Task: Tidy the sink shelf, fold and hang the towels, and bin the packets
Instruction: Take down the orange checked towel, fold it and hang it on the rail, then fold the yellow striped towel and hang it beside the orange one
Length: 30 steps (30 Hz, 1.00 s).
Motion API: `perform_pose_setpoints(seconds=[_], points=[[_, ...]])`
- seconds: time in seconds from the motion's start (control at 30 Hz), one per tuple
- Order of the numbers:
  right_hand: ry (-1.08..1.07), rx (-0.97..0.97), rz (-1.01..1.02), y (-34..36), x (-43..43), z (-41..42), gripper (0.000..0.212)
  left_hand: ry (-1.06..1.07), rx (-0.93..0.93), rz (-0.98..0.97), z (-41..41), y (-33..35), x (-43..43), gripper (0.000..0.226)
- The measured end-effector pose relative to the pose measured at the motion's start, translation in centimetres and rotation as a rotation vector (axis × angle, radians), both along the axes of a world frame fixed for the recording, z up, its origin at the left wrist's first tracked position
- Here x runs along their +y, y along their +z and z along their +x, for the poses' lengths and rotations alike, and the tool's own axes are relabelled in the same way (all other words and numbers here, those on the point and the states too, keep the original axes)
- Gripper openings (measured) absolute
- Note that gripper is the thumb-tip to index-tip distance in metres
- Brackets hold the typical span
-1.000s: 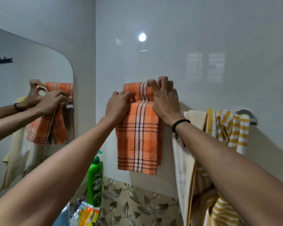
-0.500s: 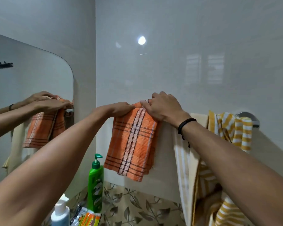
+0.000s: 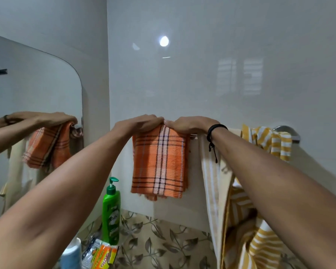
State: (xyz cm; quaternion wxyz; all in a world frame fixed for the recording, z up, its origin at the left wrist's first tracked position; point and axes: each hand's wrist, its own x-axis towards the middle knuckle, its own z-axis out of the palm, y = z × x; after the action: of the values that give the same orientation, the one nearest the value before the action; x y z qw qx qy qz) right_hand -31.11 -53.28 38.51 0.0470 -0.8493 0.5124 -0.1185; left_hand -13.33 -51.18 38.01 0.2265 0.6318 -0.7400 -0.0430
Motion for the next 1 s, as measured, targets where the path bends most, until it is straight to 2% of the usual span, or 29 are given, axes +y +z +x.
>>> perform_pose_setpoints(seconds=[0.13, 0.27, 0.4, 0.53, 0.63, 0.7, 0.8, 0.87, 0.93, 1.0], points=[[0.107, 0.002, 0.023, -0.1, 0.2, -0.9, 0.064, 0.128, -0.077, 0.144, -0.4, 1.0, -0.6, 0.060], [0.187, 0.054, -0.066, -0.5, 0.7, -1.4, 0.055, 0.086, -0.053, -0.023, -0.4, 0.0, -1.0, 0.060], [0.057, 0.116, -0.294, -1.7, 1.9, -1.5, 0.074, 0.090, -0.013, -0.233, 0.4, -1.9, -0.6, 0.075], [-0.010, 0.116, -0.392, -1.6, 4.0, -2.9, 0.069, 0.028, 0.025, -0.266, 0.4, -2.2, 0.1, 0.073], [-0.145, 0.080, -0.520, -2.1, 5.8, -5.9, 0.076, -0.023, 0.001, -0.310, 0.2, -2.2, 0.8, 0.070], [-0.257, 0.100, -0.564, -3.4, 6.6, -8.4, 0.070, -0.045, -0.023, -0.293, 0.0, -2.3, 1.0, 0.069], [-0.292, 0.103, -0.666, -5.4, 6.9, -10.7, 0.043, -0.079, -0.069, -0.317, -0.7, -2.3, 1.3, 0.078], [-0.228, 0.044, -0.766, -6.1, 6.5, -11.6, 0.029, -0.081, -0.102, -0.330, -1.8, -2.0, 1.6, 0.072], [-0.143, -0.039, -0.823, -6.5, 6.3, -12.5, 0.034, -0.116, -0.139, -0.325, -3.6, -1.8, 1.9, 0.057], [-0.052, -0.139, -0.895, -7.2, 6.2, -13.2, 0.042, -0.178, -0.186, -0.459, -5.4, -2.0, 2.2, 0.048]])
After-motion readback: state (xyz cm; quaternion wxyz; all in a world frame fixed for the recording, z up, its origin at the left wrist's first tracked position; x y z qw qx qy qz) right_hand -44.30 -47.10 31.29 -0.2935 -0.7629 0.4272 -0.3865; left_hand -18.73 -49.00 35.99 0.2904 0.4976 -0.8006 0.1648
